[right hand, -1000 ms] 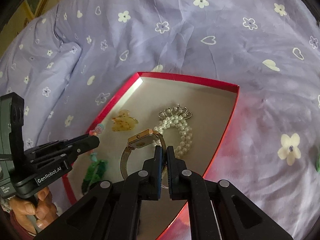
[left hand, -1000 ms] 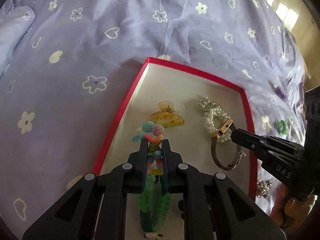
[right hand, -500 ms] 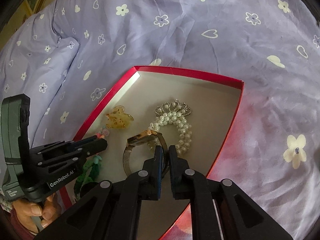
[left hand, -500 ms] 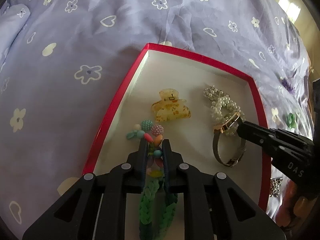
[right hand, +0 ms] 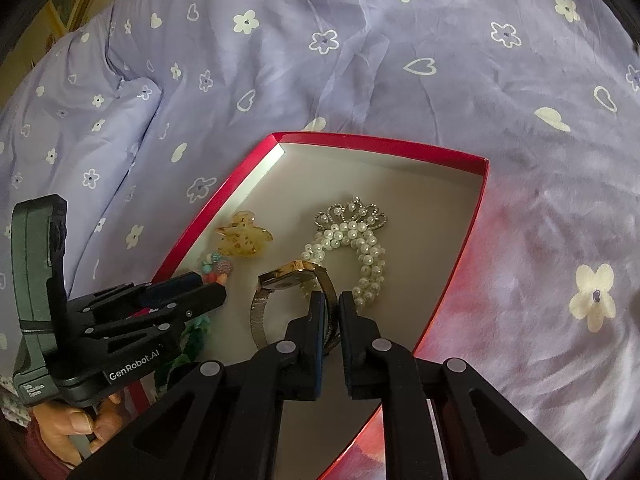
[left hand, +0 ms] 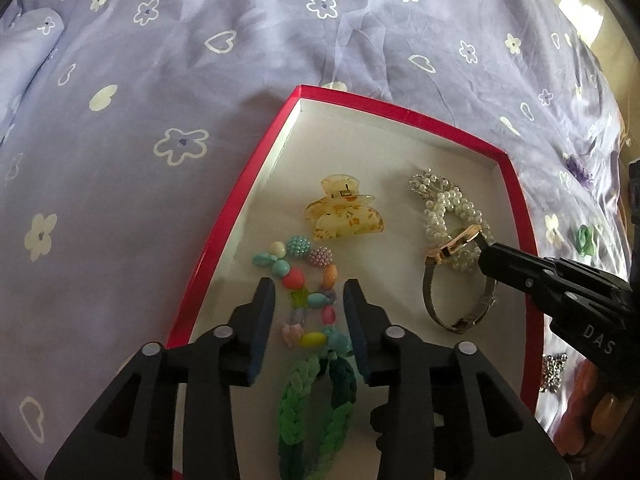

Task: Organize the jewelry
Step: 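Carry the beaded bracelet and gold watch into the box and lower them, then move both open tools out of the box toward the loose jewelry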

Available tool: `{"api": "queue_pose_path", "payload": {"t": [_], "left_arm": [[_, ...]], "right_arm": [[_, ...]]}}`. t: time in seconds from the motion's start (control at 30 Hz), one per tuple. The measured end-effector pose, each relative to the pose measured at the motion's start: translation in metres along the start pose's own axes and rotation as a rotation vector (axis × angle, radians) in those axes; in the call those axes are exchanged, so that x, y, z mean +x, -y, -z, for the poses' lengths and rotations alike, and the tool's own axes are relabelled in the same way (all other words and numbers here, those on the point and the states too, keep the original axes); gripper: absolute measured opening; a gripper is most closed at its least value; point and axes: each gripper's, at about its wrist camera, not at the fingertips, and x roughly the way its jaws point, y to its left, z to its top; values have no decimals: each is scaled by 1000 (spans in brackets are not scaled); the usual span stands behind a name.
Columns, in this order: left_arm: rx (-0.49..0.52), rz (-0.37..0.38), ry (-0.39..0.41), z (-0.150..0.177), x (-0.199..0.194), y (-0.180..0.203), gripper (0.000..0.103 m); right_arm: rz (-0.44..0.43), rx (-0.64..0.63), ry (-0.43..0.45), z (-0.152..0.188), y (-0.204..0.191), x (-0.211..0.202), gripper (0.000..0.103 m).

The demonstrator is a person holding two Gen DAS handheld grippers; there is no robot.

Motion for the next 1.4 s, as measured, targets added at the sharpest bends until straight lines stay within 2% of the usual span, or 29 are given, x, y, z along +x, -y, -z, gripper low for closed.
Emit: {"api": "queue_pose_path", "payload": {"t": [0.4, 0.53, 0.63, 0.73, 0.77, 1.0, 1.4], "left_arm": [[-5, -2, 17, 0, -15, -2, 46], [-14, 6, 33, 0, -27, -2, 49], [-28, 20, 51, 3, -38, 2, 56], [-33, 37, 69, 10, -51, 9, 59], [-33, 43, 73, 13, -55, 12, 59], [-6, 95, 88, 31, -80, 46, 62], [106, 188, 79, 60, -107, 121, 63]], "right_arm": [[-8, -1, 10, 0, -4, -6, 12], [-31, 16, 30, 4, -3, -18, 28], [-42, 25, 59, 9, 0, -37, 30], [-48, 49, 104, 20, 9, -63, 45], [-47, 55, 115, 23, 12, -70, 47], [-21, 134, 174, 56, 44, -122, 47], [60, 231, 250, 111, 93, -195, 49]]}}
